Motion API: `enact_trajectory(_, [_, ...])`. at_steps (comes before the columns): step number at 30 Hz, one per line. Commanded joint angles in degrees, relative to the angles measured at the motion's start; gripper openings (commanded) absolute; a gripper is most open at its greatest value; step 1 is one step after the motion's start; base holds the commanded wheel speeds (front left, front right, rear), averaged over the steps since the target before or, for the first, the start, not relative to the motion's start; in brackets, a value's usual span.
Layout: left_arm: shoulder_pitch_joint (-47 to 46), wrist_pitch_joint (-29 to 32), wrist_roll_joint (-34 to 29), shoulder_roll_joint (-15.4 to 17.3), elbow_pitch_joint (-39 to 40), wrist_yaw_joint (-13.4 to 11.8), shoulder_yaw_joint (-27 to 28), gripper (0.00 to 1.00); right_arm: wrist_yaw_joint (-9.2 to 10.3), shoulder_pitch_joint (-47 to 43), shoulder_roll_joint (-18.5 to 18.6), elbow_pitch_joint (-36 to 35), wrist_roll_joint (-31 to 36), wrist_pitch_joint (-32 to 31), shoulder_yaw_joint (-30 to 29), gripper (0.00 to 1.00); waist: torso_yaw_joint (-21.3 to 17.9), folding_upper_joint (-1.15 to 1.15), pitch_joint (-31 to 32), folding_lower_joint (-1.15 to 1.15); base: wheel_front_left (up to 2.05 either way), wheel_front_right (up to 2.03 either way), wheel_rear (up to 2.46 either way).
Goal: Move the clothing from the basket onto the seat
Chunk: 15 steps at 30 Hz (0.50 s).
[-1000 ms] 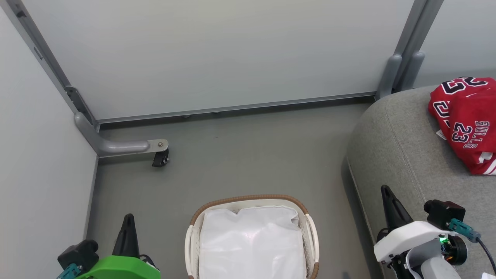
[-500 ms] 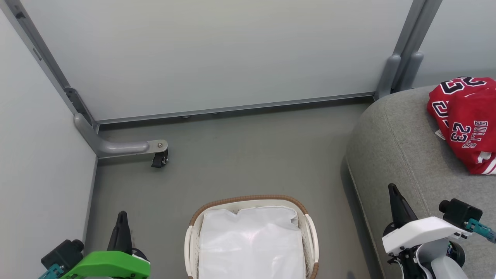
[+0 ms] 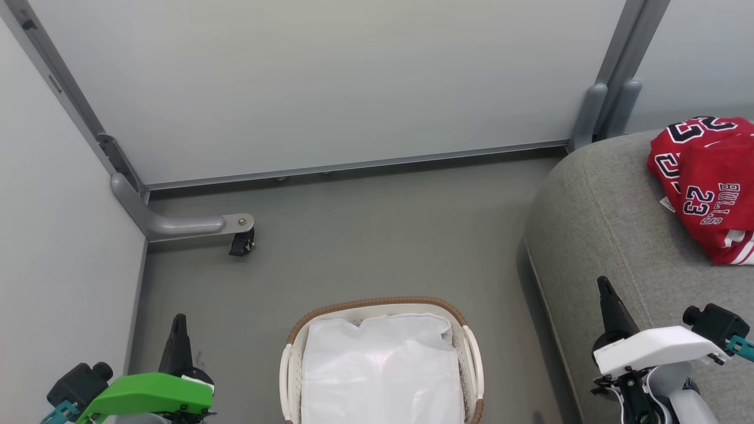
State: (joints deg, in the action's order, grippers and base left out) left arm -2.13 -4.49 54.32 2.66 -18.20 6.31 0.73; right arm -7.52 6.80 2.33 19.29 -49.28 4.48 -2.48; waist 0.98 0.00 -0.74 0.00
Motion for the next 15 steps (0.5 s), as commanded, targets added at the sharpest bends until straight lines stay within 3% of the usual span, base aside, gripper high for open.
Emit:
enact_trajectory(1, [-1.7, 0.5, 1.8, 0.2, 1.0, 0.3, 0.5, 0.00, 0.01, 0.3, 0.4, -1.0, -1.9, -0.5, -0.3, 0.00, 0.0, 0.00, 0.0, 0.00, 0.00, 0.00, 0.00])
enact_trajectory(15, [-2.3, 2.9, 10.1, 0.2, 1.7, 0.5, 1.8, 0.00, 0.02, 0.1, 0.4, -2.0, -11.3, -2.9, -1.2, 0.00, -0.2, 0.00, 0.1, 0.00, 0.00, 0.00, 0.00])
